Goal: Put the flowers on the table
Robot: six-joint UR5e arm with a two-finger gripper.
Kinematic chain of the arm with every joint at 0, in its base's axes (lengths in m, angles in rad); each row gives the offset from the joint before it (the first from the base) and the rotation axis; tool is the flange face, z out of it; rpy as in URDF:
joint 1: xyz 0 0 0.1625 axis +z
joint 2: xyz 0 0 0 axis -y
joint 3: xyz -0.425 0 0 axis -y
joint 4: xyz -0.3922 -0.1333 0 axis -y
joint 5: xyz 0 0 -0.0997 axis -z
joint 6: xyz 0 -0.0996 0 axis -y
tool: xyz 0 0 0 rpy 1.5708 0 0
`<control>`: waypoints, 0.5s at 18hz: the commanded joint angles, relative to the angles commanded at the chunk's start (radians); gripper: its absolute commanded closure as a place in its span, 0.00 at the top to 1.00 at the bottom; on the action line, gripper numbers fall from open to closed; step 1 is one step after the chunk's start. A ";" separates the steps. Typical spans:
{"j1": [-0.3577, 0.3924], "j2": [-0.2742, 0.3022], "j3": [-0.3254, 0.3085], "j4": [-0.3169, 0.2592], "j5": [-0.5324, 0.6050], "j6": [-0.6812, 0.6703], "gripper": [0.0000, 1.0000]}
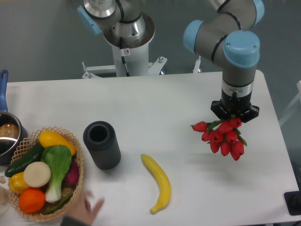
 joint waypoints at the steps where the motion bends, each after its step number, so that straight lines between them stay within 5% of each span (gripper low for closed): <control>1: 0.000 -0.002 0.000 0.000 0.000 0.000 0.00; 9: -0.037 -0.060 -0.002 0.000 0.008 -0.024 0.00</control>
